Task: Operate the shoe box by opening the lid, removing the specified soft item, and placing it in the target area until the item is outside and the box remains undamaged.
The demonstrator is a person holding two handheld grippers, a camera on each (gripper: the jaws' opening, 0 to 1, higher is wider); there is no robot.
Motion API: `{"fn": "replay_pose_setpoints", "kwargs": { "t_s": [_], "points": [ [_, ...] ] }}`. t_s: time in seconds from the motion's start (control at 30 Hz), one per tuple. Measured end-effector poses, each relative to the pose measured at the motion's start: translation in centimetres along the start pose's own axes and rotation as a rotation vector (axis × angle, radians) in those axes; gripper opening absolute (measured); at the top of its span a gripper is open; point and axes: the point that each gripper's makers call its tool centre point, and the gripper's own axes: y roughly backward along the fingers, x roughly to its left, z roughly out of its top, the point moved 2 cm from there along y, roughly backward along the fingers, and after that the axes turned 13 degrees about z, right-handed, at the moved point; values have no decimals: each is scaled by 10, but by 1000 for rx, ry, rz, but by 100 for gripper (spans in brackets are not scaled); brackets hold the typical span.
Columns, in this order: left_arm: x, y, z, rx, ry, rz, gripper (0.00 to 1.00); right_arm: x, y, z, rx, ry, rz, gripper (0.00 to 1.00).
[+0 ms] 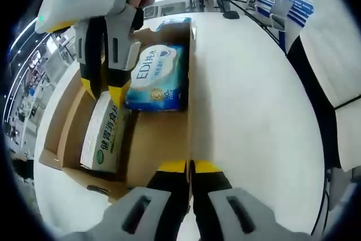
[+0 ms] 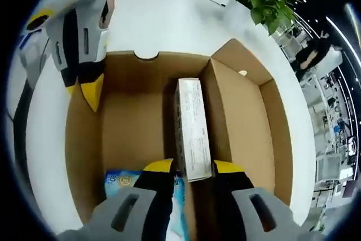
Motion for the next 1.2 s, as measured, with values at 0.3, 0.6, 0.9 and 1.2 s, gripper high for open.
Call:
{"fn": "replay_pose_setpoints", "kwargs": {
  "t_s": [0.3, 0.6, 0.9, 1.2],
  "points": [
    [0, 0, 0, 0, 2, 0, 0, 9, -2, 6, 31, -169, 149, 18],
    [0, 0, 0, -1, -1, -1, 0, 32, -10, 17, 61, -281, 277, 25],
    [0, 0, 0, -3, -3, 0, 0, 23, -16, 36, -16, -351, 246, 27],
    [0, 0, 0, -3, -4, 1, 0, 22, -25, 33, 5, -351, 222, 23]
  ]
}}
